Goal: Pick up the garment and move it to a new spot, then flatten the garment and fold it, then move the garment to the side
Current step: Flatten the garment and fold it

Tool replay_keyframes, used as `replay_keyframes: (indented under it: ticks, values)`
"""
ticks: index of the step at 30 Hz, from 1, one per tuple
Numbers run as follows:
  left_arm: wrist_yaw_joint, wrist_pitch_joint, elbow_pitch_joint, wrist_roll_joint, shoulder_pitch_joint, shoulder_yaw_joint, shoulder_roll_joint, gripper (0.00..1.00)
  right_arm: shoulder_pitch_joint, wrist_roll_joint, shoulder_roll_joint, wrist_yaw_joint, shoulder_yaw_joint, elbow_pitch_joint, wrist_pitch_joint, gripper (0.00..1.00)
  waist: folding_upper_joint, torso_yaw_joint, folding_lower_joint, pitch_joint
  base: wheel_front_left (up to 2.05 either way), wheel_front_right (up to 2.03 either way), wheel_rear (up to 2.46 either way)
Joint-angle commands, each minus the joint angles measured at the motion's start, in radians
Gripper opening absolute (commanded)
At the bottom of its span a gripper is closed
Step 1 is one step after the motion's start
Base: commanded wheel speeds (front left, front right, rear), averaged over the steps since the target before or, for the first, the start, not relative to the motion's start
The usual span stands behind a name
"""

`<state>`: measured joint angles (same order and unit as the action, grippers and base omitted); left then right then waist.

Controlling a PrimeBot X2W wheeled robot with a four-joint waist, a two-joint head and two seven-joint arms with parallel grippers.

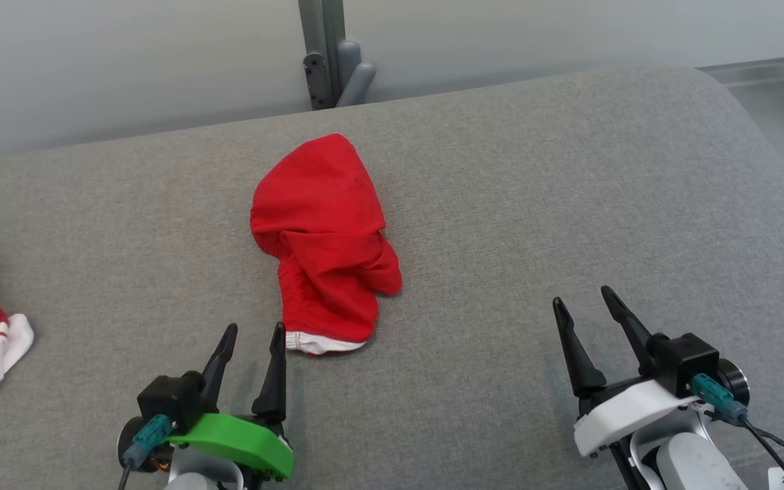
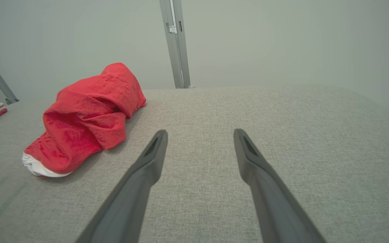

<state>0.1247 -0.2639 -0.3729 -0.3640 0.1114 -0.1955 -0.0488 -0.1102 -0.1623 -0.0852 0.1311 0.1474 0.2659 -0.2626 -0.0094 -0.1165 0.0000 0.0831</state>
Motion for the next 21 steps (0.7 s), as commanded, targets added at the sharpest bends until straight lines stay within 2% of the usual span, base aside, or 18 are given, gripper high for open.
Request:
replay_keyframes:
  ticks: [1, 9, 16, 17, 18, 21]
  values:
    - [0.005, -0.001, -0.027, 0.000, 0.037, -0.010, -0.004, 1.00, -0.018, -0.006, -0.011, -0.001, 0.004, 0.001, -0.003, 1.00, 0.0094, -0.044, 0.0000, 0.045, 0.00, 0.00, 0.00]
    - [0.006, -0.001, -0.146, -0.021, 0.103, -0.009, -0.004, 1.00, -0.041, -0.019, -0.021, -0.001, 0.017, 0.015, -0.003, 1.00, 0.0094, -0.105, 0.0000, 0.104, 0.00, 0.00, 0.00]
    - [0.000, -0.001, -0.190, -0.037, 0.125, 0.013, -0.004, 1.00, -0.043, -0.023, -0.020, -0.001, 0.019, 0.016, -0.003, 1.00, 0.0094, -0.117, 0.0000, 0.110, 0.00, 0.00, 0.00]
    - [0.002, -0.001, -0.183, -0.038, 0.127, 0.010, -0.004, 0.44, -0.046, -0.024, -0.021, -0.001, 0.016, 0.017, -0.003, 1.00, 0.0094, -0.116, 0.0000, 0.111, 0.00, 0.00, 0.00]
    - [0.004, -0.001, -0.168, -0.035, 0.130, 0.009, -0.004, 0.00, -0.048, -0.025, -0.021, -0.001, 0.013, 0.017, -0.003, 1.00, 0.0094, -0.113, 0.0000, 0.111, 0.00, 0.00, 0.00]
    - [0.005, -0.001, -0.112, 0.001, 0.129, 0.014, -0.004, 0.00, -0.052, -0.025, -0.018, -0.001, 0.014, 0.014, -0.003, 1.00, 0.0094, -0.102, 0.0000, 0.111, 0.00, 0.00, 0.00]
